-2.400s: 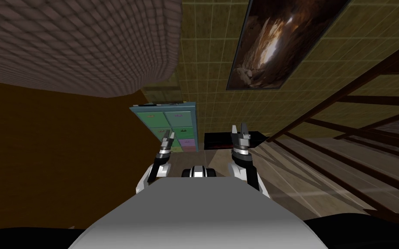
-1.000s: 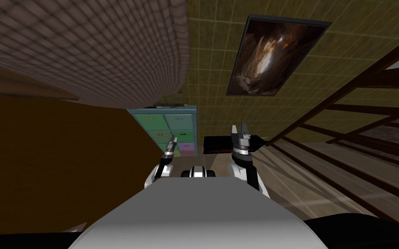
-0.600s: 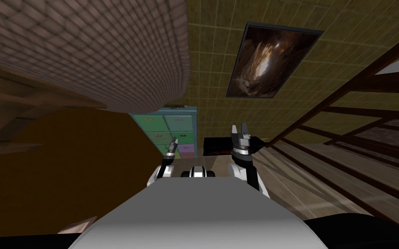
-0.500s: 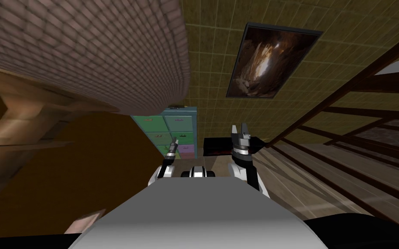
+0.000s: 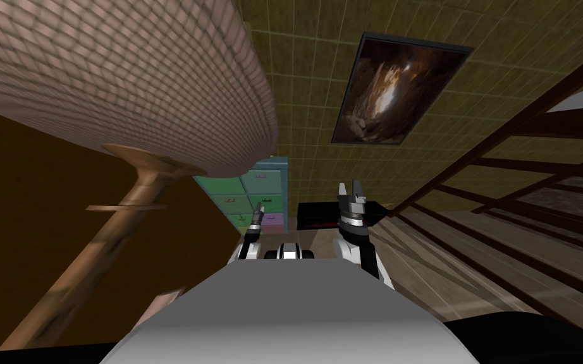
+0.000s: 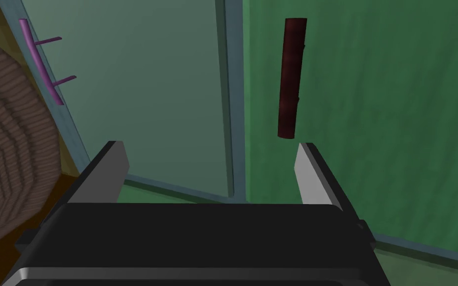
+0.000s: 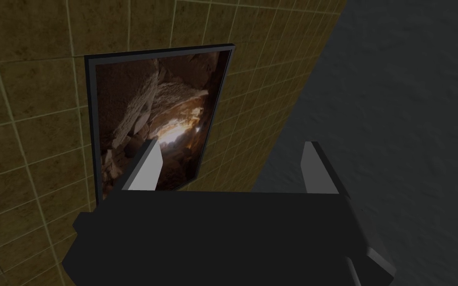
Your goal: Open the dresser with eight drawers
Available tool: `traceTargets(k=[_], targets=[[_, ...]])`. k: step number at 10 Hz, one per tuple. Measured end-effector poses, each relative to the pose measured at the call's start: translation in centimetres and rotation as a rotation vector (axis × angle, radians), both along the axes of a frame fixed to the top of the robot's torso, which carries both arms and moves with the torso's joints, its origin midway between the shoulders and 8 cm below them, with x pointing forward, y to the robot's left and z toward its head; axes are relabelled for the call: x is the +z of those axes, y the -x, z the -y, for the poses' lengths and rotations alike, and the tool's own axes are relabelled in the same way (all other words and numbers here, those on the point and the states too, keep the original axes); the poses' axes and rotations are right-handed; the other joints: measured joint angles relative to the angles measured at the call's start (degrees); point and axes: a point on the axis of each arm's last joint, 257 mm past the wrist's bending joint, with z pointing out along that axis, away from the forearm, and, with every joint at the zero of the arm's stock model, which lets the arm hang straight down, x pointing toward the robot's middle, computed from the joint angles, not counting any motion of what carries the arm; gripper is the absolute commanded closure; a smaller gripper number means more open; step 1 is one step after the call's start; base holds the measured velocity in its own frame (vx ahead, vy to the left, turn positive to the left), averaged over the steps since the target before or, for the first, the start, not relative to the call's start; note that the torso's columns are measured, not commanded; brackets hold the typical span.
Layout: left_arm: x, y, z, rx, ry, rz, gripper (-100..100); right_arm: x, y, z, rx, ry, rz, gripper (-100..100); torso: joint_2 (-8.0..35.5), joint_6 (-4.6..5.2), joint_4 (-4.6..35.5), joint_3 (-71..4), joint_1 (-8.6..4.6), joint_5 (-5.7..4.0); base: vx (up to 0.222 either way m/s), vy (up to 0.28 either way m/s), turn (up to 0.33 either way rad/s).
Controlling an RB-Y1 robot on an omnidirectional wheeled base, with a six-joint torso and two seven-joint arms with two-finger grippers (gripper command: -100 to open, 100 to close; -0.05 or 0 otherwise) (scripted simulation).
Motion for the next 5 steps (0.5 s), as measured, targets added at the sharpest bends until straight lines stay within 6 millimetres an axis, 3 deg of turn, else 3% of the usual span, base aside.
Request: traceTargets(k=[3, 5], targets=[[-0.47, -0.07, 0.96, 0.007, 0.045, -0.006, -100, 0.0, 0.0, 0.0, 0.0, 0.0, 0.0, 0, 0.0, 0.02, 0.0, 0.0, 0.11, 0.02, 0.015, 0.004, 0.002], [0.34, -0.9, 1.11, 0.006, 0.047, -0.004, -100, 0.0, 0.0, 0.0, 0.0, 0.0, 0.0, 0, -0.1, 0.04, 0.0, -0.1, 0.3, 0.1, 0.038, 0.004, 0.005]])
